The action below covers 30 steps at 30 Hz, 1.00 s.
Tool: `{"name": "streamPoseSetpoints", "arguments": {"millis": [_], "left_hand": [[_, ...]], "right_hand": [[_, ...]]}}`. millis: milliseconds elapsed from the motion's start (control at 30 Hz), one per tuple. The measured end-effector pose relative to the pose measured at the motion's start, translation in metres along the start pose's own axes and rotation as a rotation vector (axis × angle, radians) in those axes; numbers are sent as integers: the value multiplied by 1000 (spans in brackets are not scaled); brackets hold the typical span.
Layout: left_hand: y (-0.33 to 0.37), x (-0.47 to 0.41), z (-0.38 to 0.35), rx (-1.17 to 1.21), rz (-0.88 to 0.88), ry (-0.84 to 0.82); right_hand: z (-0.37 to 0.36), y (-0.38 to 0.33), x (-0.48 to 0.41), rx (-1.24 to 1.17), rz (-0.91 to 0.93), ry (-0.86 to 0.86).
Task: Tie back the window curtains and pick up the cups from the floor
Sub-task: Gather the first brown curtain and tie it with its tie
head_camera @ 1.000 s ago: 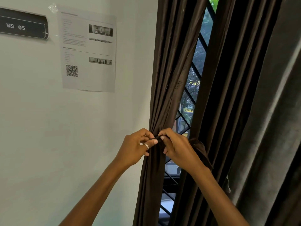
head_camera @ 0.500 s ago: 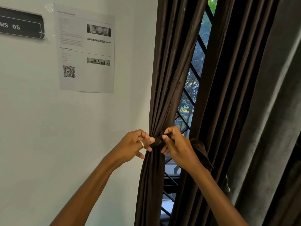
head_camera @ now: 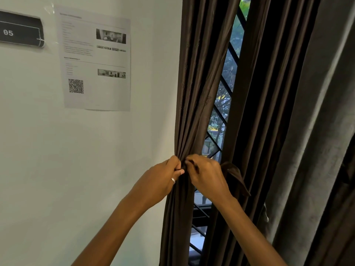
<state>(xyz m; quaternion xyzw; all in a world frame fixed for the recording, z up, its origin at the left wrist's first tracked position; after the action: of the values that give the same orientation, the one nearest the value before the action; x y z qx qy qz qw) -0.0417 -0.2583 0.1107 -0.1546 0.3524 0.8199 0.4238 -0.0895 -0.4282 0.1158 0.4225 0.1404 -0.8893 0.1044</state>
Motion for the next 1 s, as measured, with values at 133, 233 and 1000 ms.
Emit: {"name": "streamPoseSetpoints", "arguments": {"millis": [133, 233, 1000], "left_hand": [[-3, -4, 3, 21, -29, 19], [-3, -8, 1, 51, -6, 21], [-15, -10, -6, 360, 71, 160]], "right_hand": [[-1, -6, 9, -44, -28, -207], [-8, -6, 14, -5, -53, -291], [-7, -17, 41, 433, 100, 171]]}}
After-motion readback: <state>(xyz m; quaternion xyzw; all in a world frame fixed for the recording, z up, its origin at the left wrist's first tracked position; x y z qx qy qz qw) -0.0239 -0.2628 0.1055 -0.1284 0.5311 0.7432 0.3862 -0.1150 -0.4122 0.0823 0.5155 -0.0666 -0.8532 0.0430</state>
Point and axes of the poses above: each hand's wrist, its own x-axis away from the middle knuckle, its own z-axis out of the back of the hand, y = z × x, the point moved 1 cm from there along -x, towards the middle knuckle, and after that the axes turned 2 degrees about x, right-handed, at the moved point
